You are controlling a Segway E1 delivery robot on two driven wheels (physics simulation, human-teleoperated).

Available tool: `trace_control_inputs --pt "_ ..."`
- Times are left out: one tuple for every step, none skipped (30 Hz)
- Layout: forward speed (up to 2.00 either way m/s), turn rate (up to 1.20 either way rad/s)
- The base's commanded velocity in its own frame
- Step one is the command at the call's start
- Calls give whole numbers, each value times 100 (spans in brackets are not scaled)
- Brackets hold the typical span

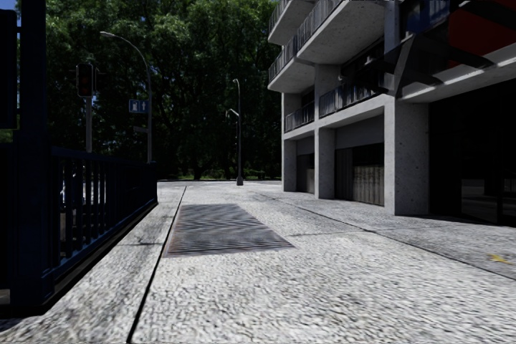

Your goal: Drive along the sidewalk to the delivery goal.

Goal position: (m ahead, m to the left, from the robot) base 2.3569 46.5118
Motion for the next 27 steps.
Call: trace_control_inputs --pt "200 11" --pt "200 16" --pt "200 24" --pt "200 34" --pt "200 37" --pt "200 37" --pt "200 37" --pt "200 38" --pt "200 38" --pt "200 38" --pt "200 38" --pt "200 38" --pt "200 38" --pt "200 38" --pt "200 38" --pt "200 38" --pt "200 38" --pt "200 38" --pt "200 38" --pt "200 38" --pt "200 38" --pt "200 38" --pt "200 38" --pt "200 38" --pt "200 38" --pt "200 38" --pt "200 38"
